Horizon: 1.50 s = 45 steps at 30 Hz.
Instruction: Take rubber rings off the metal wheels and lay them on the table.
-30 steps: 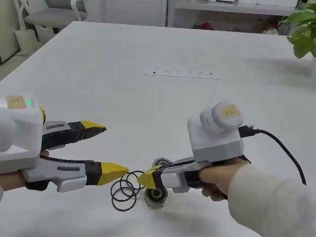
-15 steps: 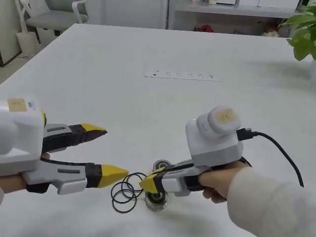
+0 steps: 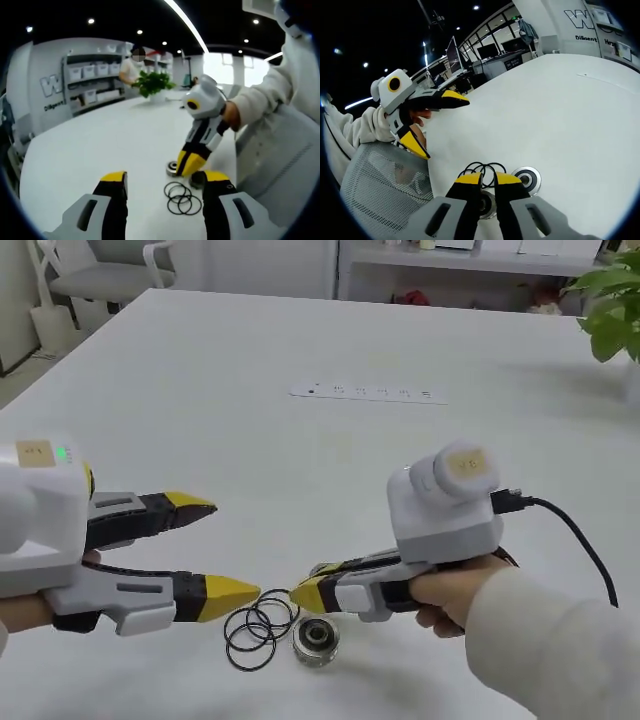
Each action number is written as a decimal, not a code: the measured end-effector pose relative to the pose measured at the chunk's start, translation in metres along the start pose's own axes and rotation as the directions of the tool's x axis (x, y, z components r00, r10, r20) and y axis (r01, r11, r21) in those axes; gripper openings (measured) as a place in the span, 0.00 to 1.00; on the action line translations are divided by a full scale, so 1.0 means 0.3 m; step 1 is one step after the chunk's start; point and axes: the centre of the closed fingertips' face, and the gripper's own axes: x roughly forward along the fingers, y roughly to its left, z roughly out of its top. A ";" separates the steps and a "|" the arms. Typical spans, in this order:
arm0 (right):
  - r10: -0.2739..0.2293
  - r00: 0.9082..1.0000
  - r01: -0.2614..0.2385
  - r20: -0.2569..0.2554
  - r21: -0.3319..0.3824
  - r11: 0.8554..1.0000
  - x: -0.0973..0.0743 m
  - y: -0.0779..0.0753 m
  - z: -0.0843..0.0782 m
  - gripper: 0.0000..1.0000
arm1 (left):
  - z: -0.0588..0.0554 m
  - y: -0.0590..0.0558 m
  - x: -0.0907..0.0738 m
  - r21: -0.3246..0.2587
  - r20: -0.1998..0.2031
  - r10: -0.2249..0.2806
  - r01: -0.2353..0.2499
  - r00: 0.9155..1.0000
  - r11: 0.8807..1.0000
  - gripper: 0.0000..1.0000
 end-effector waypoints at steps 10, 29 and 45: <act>-0.030 0.996 0.030 0.084 0.000 1.000 -0.055 -0.020 0.080 0.11 | 0.003 -0.006 -0.005 -0.005 0.006 -0.006 0.006 1.000 1.000 0.64; -0.018 0.972 0.037 0.236 -0.076 0.996 -0.173 0.010 0.217 0.35 | 0.062 -0.016 -0.051 -0.038 0.074 0.020 -0.018 0.997 0.999 0.82; -0.002 0.954 0.057 0.301 -0.175 0.983 -0.296 0.042 0.269 0.69 | 0.082 0.003 -0.109 -0.062 0.103 0.069 -0.062 0.992 0.996 0.96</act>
